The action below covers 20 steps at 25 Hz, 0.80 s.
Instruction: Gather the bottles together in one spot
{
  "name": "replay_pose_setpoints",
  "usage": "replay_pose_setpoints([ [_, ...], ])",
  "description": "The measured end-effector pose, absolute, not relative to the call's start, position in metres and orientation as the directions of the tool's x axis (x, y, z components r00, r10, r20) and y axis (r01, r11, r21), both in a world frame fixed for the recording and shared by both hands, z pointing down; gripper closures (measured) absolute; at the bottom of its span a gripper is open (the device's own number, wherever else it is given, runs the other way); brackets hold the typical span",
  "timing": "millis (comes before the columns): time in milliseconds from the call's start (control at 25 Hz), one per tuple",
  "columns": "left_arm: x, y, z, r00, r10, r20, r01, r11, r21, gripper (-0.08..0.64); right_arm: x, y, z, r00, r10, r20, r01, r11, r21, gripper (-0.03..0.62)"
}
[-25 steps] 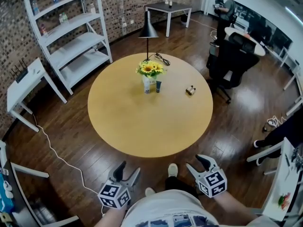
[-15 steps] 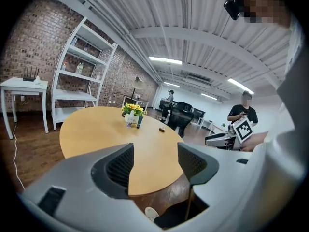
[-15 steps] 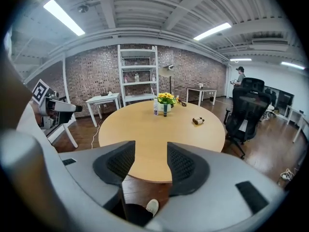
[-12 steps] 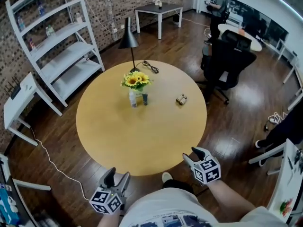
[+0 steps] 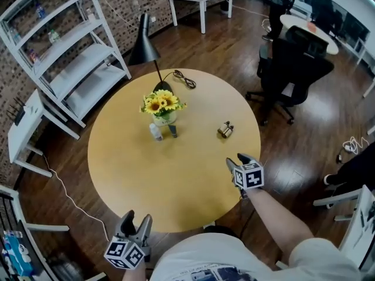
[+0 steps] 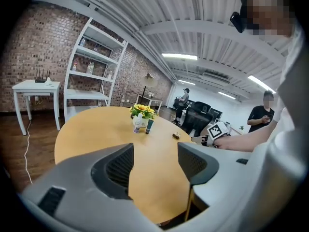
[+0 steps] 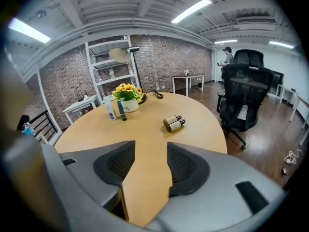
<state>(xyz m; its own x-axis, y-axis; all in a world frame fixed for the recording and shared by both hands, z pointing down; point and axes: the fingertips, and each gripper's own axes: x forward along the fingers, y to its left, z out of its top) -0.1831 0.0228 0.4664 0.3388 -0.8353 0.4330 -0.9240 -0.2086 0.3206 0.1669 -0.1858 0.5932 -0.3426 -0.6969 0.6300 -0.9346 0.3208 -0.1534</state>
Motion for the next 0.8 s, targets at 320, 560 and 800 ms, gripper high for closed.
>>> replay_pose_setpoints([
  [320, -0.163, -0.014, 0.474, 0.267, -0.822, 0.503, -0.947, -0.125, 0.297, 0.299, 0.191, -0.307, 0.648, -0.323, -0.688, 0.649, -0.941, 0.159, -0.299, 0.359],
  [560, -0.167, -0.024, 0.477, 0.201, -0.822, 0.533, -0.962, -0.064, 0.264, 0.299, 0.199, -0.35, 0.682, -0.334, -0.66, 0.673, -0.894, -0.004, -0.448, 0.351],
  [800, -0.168, -0.028, 0.483, 0.179, -0.809, 0.56, -0.967, -0.039, 0.252, 0.299, 0.188, -0.367, 0.691, -0.372, -0.624, 0.687, -0.881, 0.003, -0.474, 0.356],
])
